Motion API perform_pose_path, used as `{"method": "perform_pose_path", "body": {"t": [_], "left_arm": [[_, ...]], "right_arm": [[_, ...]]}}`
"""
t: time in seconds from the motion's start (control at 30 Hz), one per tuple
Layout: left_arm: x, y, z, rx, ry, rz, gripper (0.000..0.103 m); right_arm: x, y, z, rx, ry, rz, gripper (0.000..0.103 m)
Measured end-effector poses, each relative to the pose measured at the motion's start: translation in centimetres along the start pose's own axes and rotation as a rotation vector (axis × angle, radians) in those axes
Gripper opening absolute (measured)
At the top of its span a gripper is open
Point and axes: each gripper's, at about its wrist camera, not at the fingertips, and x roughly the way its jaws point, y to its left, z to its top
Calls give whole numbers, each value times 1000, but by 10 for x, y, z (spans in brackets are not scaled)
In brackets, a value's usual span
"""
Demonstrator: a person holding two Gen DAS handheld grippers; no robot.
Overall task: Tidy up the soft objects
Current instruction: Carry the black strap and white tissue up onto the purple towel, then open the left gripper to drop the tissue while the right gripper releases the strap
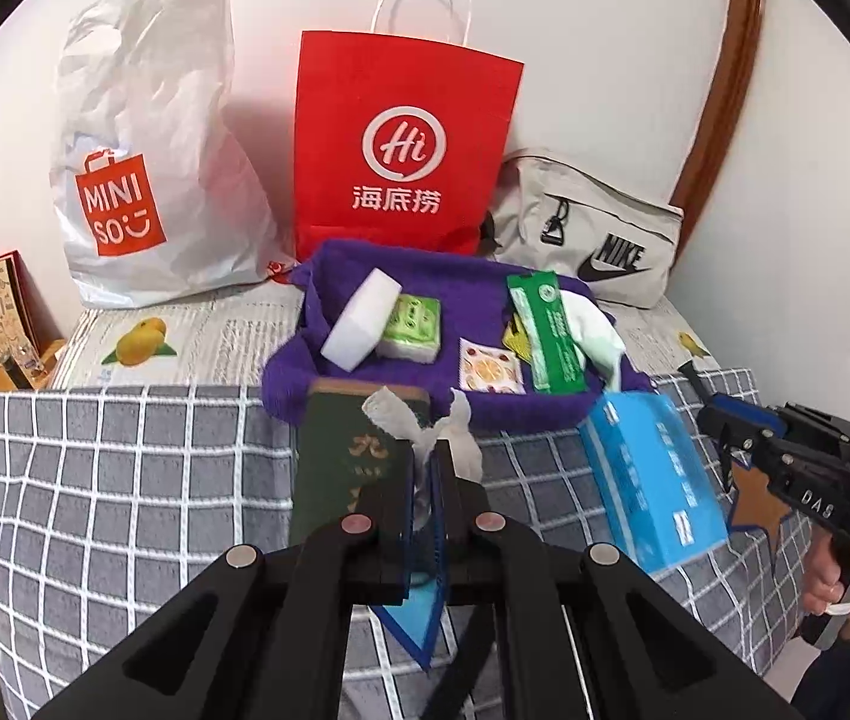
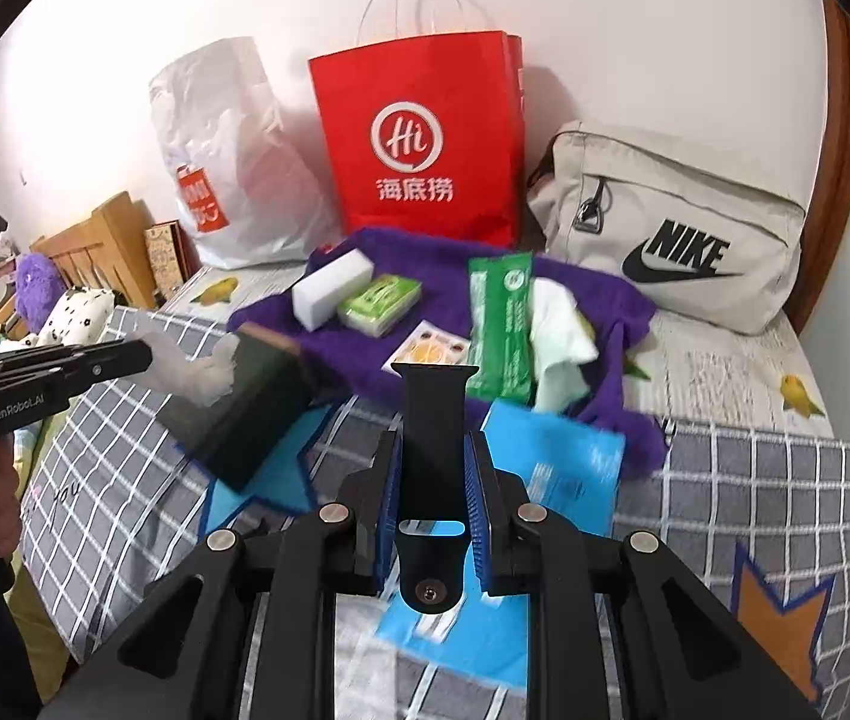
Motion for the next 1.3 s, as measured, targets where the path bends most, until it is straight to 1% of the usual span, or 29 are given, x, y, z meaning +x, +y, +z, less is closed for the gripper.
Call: {"method": "perform_pose_path", "body": {"t": [0.3, 0.63, 0.83, 1.0, 1.1, 1.17, 1.3], "left_arm": [[25, 2, 31, 6, 1, 31, 6], [51, 0, 70, 15, -7, 40, 6], [75, -4, 95, 8, -7, 22, 6], [100, -7, 106, -3, 9, 9, 6], [117, -6, 105, -12, 29, -2, 6], [125, -5, 104, -7, 65, 5, 6], [129, -3, 104, -7, 66, -9, 6]], "right_arm": [[21, -24, 40, 14, -31, -20, 21], [47, -38, 80, -11, -47, -28, 21], [64, -45, 102, 7, -55, -10, 21], [82, -48, 115, 8, -58, -9, 21], [100, -52, 113, 19, -34, -3, 21], [114, -53, 111, 11, 8, -14, 21], [129, -56, 106, 17, 50, -8, 21]]}}
